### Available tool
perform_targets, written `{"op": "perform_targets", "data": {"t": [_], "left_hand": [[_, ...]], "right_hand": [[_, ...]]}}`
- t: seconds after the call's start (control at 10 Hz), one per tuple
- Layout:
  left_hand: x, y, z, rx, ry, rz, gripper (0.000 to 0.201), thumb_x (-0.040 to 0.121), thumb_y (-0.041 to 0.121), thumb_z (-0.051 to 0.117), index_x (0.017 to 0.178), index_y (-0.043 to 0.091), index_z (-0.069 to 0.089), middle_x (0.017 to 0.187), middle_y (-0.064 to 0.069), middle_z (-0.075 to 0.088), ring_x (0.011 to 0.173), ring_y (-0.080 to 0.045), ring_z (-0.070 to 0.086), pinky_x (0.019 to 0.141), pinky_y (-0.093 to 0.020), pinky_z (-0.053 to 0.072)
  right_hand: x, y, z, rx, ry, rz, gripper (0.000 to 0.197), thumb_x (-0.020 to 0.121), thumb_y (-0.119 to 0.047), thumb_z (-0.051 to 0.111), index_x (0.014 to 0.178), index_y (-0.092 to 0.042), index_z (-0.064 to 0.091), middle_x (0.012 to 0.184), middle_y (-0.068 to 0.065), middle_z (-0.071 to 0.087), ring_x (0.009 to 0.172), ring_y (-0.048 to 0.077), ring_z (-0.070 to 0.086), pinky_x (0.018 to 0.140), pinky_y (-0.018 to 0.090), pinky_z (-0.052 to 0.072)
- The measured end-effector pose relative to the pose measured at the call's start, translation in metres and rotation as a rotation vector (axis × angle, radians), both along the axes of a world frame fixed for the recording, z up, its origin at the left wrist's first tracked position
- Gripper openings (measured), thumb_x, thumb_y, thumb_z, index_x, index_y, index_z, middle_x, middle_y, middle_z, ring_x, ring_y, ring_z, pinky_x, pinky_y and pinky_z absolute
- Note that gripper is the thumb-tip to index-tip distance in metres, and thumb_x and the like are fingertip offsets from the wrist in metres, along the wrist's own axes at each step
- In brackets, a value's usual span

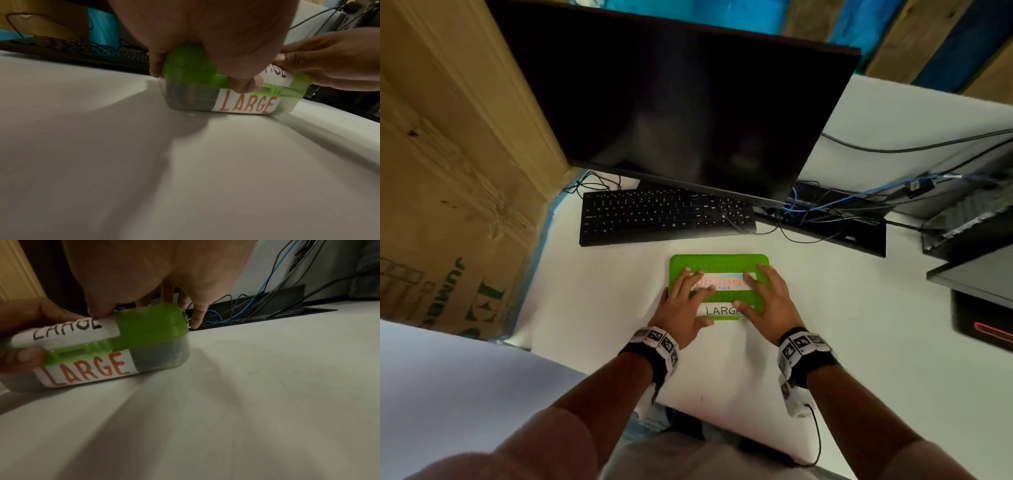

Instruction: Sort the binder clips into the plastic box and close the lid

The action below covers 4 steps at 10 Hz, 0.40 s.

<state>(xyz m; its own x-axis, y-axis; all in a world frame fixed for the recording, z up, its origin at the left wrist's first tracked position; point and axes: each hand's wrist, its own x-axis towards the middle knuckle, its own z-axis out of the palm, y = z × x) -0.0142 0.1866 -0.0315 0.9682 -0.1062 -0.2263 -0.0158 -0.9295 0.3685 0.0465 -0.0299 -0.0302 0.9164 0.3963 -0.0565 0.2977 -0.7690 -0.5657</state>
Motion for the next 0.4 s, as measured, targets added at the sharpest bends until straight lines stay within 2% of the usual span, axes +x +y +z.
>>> {"op": "perform_targets", "data": {"t": [0.1, 0.2, 0.3, 0.4], "left_hand": [[0.003, 0.002, -0.003, 0.011, -0.010, -0.065, 0.064, 0.084, 0.054, 0.054, 0.139, 0.035, 0.028, 0.156, 0.008, 0.006, 0.145, -0.017, -0.009, 0.112, -0.054, 0.026], [0.004, 0.005, -0.001, -0.014, 0.000, -0.128, 0.062, 0.084, 0.050, 0.056, 0.138, 0.036, 0.029, 0.156, 0.009, 0.005, 0.145, -0.015, -0.010, 0.114, -0.054, 0.023], [0.003, 0.005, 0.013, -0.043, 0.012, -0.120, 0.062, 0.085, 0.050, 0.054, 0.140, 0.037, 0.027, 0.157, 0.011, 0.001, 0.145, -0.014, -0.011, 0.117, -0.055, 0.010], [-0.015, 0.009, 0.015, -0.125, -0.141, -0.037, 0.060, 0.086, 0.052, 0.050, 0.139, 0.032, 0.033, 0.156, 0.005, 0.014, 0.145, -0.018, 0.013, 0.118, -0.047, 0.020]], "right_hand": [[-0.012, 0.000, 0.002, -0.008, -0.017, -0.055, 0.074, 0.076, -0.070, 0.044, 0.131, -0.021, 0.049, 0.147, 0.007, 0.032, 0.139, 0.026, 0.023, 0.115, 0.041, 0.028], [-0.021, -0.004, 0.012, -0.131, -0.004, -0.048, 0.074, 0.077, -0.070, 0.041, 0.134, -0.022, 0.046, 0.146, 0.006, 0.032, 0.137, 0.026, 0.024, 0.113, 0.040, 0.030], [-0.017, -0.012, 0.028, -0.236, 0.082, 0.033, 0.066, 0.085, -0.059, 0.048, 0.139, -0.022, 0.039, 0.151, 0.005, 0.026, 0.140, 0.026, 0.023, 0.114, 0.042, 0.031], [-0.011, -0.027, 0.057, -0.295, 0.149, 0.111, 0.062, 0.089, -0.048, 0.050, 0.143, -0.023, 0.031, 0.152, 0.004, 0.028, 0.141, 0.023, 0.024, 0.115, 0.038, 0.027]]}}
